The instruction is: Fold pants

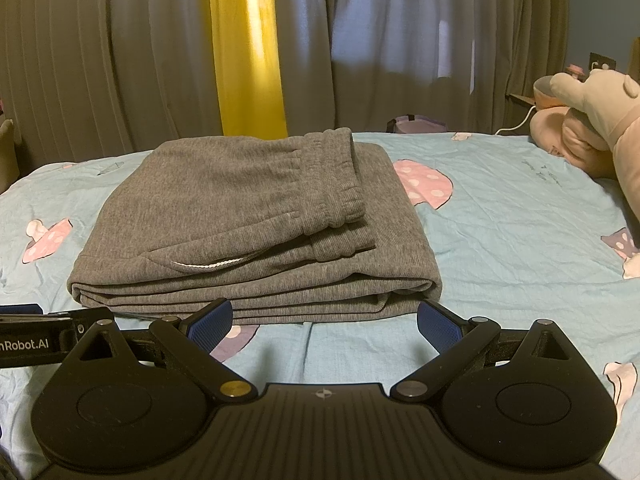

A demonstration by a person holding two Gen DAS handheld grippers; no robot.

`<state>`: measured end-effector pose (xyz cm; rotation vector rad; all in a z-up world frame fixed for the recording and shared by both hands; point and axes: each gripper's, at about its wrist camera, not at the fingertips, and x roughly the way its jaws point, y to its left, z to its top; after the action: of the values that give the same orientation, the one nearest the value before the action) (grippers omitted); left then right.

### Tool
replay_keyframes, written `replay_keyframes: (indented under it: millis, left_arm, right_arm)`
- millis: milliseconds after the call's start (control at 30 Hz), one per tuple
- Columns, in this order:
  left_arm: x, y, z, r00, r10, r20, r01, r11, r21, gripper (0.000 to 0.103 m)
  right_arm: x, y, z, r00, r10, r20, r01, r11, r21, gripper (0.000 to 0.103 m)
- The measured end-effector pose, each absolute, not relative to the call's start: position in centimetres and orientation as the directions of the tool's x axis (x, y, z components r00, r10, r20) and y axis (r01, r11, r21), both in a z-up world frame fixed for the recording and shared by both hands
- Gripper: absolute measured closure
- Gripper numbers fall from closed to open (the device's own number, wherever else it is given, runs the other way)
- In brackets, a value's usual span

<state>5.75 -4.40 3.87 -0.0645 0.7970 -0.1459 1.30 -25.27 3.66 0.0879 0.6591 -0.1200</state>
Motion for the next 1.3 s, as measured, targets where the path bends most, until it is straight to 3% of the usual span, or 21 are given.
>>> replay_keyframes:
  millis: [1300]
  left_arm:
    - [5.67,-3.97,4.24,0.697,-0.158,-0.699,0.109,0.987,-0.115,0.002]
  right_arm:
    - [1.84,-25.0,3.04,0.762,-0.11,-0.638,0.168,0.985,0.032,0.004]
